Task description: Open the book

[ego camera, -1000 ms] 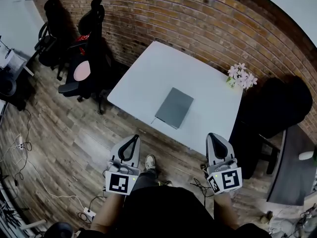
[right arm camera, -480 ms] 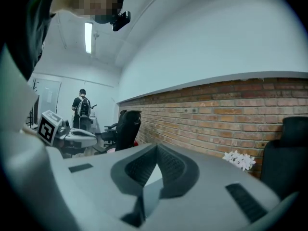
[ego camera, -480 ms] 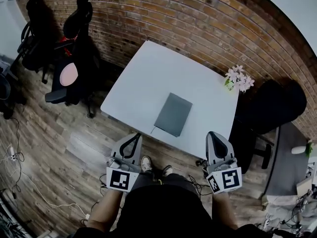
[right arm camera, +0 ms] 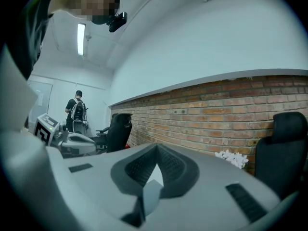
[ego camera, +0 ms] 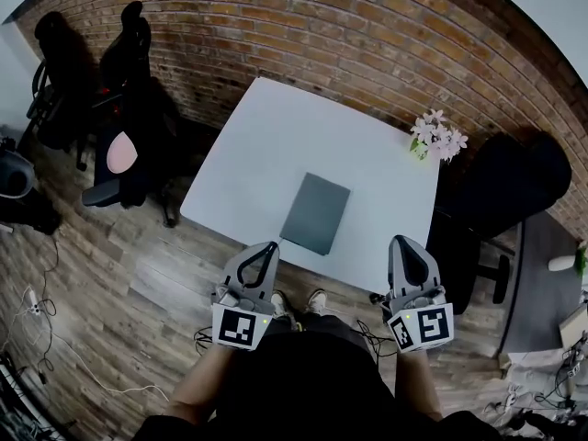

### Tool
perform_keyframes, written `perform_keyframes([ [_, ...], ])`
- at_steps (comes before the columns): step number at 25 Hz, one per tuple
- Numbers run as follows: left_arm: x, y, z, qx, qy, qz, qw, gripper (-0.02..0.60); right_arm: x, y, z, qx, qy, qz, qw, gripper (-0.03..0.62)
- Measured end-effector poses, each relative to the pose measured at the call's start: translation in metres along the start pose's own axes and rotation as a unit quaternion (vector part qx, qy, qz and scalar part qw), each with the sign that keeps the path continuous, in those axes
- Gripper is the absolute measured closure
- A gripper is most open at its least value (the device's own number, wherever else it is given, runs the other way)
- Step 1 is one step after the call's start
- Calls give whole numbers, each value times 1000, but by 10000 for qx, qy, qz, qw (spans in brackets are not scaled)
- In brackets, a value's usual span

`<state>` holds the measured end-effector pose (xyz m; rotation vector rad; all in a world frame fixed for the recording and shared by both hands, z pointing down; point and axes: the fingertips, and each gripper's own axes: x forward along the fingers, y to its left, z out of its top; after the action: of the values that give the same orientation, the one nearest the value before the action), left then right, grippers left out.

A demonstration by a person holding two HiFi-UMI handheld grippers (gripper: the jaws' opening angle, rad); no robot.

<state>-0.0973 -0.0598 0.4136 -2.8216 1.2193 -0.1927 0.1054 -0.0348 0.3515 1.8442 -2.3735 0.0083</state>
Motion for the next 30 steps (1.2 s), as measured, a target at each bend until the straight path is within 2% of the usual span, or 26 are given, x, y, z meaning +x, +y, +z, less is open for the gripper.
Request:
perform_keyframes([
  [3,13,-9,-2,221,39,-99,9997,558,3,-12,3,52,-103,-38,9999,583],
  [11,48,-24,-24,380,425,-323,9979,557,-1,-42,-10,236,13,-171,9996,583],
  [13,57,-27,-37,513,547,-439,9962,557,-1,-46,-13,266,48,-196,9994,583],
  [17,68,-36,-76,469,941,-566,9928,557,-2,-51,-22,332,146,-233,9991,583],
  [20,78,-46,-99,519,1204,-749,9885,550,-5,-53,-29,366,226,-253,9988,583],
  [23,90,-62,-125,683,1449,-994,9821,486,-9,-55,-36,389,301,-278,9984,583],
  [30,109,-94,-175,1002,1880,-1468,9660,466,-25,-62,-52,444,511,-417,9968,583],
])
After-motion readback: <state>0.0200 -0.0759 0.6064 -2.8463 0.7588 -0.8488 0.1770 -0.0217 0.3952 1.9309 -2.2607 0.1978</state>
